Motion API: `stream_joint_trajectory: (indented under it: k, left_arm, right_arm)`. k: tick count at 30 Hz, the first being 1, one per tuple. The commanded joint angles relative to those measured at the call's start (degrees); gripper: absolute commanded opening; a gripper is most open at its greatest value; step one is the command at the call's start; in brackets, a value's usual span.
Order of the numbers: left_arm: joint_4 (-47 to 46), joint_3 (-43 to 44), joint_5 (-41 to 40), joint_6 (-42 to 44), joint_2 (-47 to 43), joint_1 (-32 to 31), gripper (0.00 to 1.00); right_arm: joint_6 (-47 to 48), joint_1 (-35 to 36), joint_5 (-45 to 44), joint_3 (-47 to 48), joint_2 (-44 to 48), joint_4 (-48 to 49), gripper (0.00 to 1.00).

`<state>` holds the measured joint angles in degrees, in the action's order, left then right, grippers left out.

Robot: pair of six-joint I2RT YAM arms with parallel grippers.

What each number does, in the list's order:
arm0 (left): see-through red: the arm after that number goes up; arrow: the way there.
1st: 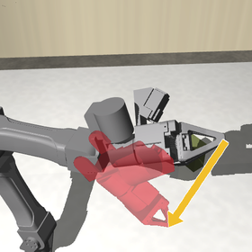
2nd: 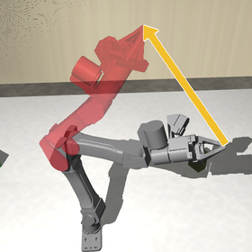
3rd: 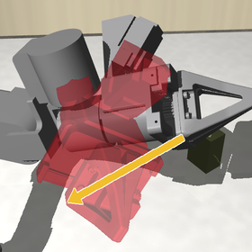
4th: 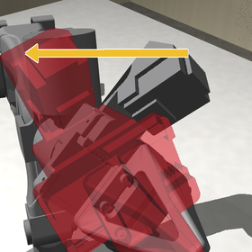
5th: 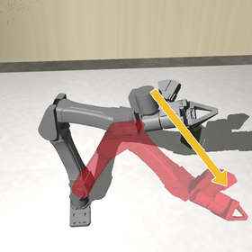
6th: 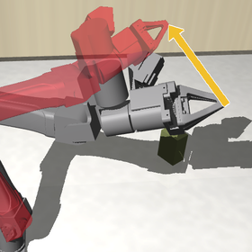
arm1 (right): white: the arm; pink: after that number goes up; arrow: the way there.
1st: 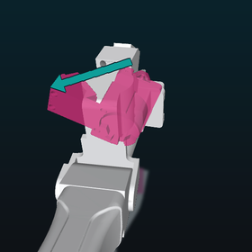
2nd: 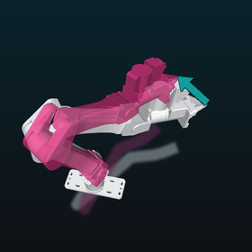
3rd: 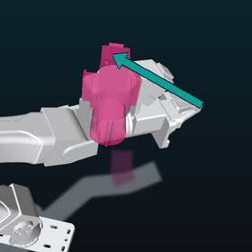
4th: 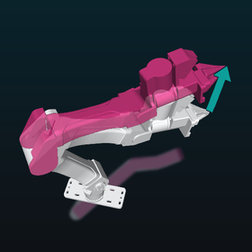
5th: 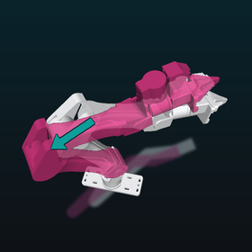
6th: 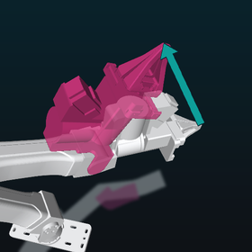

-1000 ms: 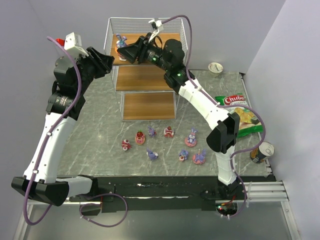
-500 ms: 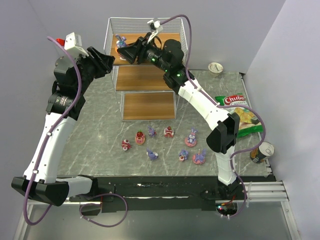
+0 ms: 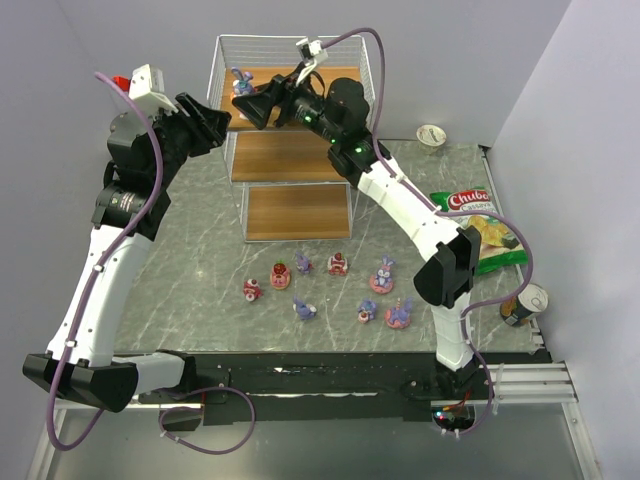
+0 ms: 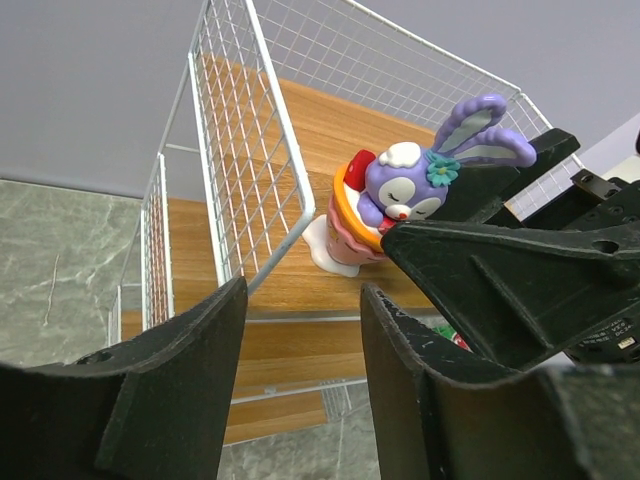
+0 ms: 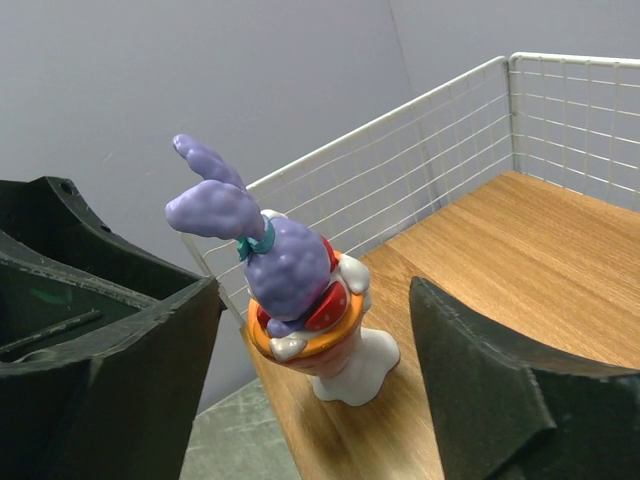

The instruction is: Place and organize the plastic toys onto the shelf

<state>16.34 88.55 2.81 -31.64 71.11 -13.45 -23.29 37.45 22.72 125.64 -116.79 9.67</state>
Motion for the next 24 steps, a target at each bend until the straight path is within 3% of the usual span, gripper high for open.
stream_joint_trajectory:
  k: [1,10,19,24]
  left_arm:
    - [0.8,1.97,3.43,0.09,0.26,-0.96,0.55]
    - [1.24,1.62,2.11,0.17,-0.62,-0.96,0.58]
    - [1.24,1.1,1.76,0.35,-0.71,-0.96,0.49]
    - [1.07,0.92,1.94,0.26,-0.8,-0.96,0.48]
  right_arm:
    - [0.08,-0.19,-2.24,-0.49,4.11,-1.85,0.87]
    - [4.12,1.39,-6.81,-4.18,8.86,-6.24,0.88]
    - [6.24,2.45,-11.38,-1.72,7.98,-10.8,0.72]
    - [6.76,2.45,-12.96,-2.07,8.34,-10.99,0.68]
